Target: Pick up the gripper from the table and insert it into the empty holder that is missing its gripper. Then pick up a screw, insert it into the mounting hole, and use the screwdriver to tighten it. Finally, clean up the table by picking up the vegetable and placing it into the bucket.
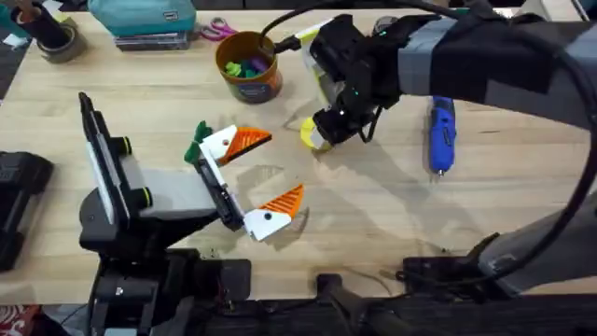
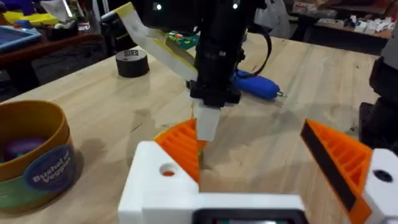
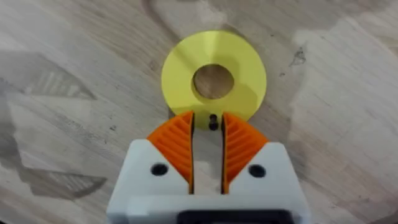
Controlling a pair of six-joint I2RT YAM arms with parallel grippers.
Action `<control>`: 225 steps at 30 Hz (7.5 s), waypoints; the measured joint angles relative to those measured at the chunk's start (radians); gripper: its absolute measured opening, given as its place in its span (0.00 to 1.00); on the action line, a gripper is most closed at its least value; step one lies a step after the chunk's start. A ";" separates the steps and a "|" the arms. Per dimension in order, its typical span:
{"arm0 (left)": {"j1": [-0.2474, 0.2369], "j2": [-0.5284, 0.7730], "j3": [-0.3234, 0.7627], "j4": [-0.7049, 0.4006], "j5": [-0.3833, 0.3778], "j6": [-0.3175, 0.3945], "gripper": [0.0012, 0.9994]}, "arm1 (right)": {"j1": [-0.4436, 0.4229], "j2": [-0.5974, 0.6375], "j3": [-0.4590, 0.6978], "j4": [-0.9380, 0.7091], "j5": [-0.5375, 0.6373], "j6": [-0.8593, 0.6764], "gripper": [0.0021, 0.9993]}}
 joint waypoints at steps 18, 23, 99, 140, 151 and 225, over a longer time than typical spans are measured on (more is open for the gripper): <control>0.000 0.000 0.000 0.000 0.000 0.000 0.99 | 0.000 0.018 0.008 0.007 0.024 0.000 0.01; 0.000 0.000 0.000 0.000 0.000 0.000 0.99 | 0.000 0.018 0.008 0.007 0.029 0.000 0.00; 0.000 0.000 0.000 0.000 0.000 0.000 0.99 | 0.389 0.020 0.948 -0.539 0.053 -0.297 0.00; 0.000 0.000 0.000 0.000 0.000 0.000 0.99 | 0.432 0.129 0.948 -0.526 0.053 -0.334 0.00; 0.000 0.000 0.000 0.000 0.000 0.000 0.99 | 0.440 0.135 0.948 -0.552 0.053 -0.335 0.00; 0.000 0.000 0.000 0.000 0.000 0.000 0.99 | 0.443 0.166 0.898 -0.540 0.055 -0.337 0.00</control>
